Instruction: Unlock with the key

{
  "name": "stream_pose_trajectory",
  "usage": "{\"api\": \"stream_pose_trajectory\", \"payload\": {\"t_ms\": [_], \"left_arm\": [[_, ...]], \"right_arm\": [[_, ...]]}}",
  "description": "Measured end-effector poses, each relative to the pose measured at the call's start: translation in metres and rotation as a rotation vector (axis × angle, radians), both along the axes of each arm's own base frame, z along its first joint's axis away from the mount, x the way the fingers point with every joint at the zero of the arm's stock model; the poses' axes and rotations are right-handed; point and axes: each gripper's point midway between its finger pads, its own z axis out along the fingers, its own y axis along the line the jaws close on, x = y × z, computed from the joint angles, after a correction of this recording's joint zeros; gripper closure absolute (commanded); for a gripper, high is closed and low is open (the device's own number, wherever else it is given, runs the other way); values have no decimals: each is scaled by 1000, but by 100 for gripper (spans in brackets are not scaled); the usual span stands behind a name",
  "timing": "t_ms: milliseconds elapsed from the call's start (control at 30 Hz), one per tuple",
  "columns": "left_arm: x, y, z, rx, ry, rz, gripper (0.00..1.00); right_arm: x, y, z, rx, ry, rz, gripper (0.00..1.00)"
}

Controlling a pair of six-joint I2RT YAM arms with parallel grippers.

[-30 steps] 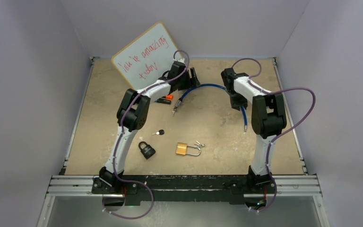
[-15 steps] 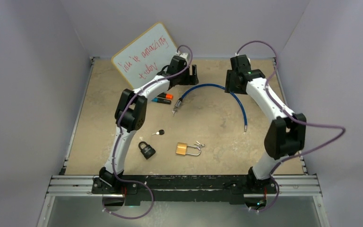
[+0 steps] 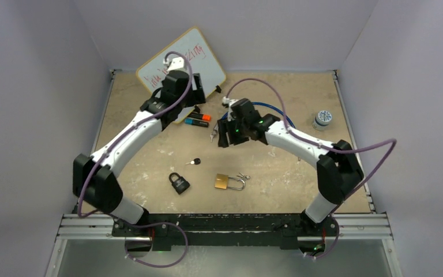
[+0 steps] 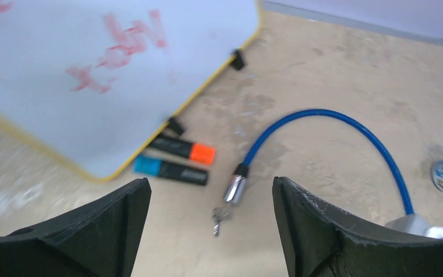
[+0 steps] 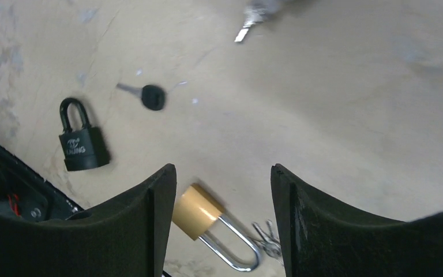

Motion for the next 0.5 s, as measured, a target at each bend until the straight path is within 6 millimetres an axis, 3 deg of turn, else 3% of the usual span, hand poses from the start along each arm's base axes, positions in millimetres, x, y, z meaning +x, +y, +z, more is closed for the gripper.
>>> {"api": "stream_pose_trajectory", "payload": {"t_ms": [67,200,300,367,500], "left_arm": [[-17,31,4,13,18,100,21],[-56,91,-7,51,100,274,21],[-92,121,-21,64,157,349,21],[-116,134,-27,61,186,380,20],[-140,152,-22,32,186,429,20]], "right_arm": [[-15,28,-8,-11,-1,89,36],[-32,75,-31,-85,-18,260,34],[-40,103,-57,-171,-36,394,34],[-46,110,-72,-222,-37,465,35],[-51,111,-97,-311,-29,583,36]]}}
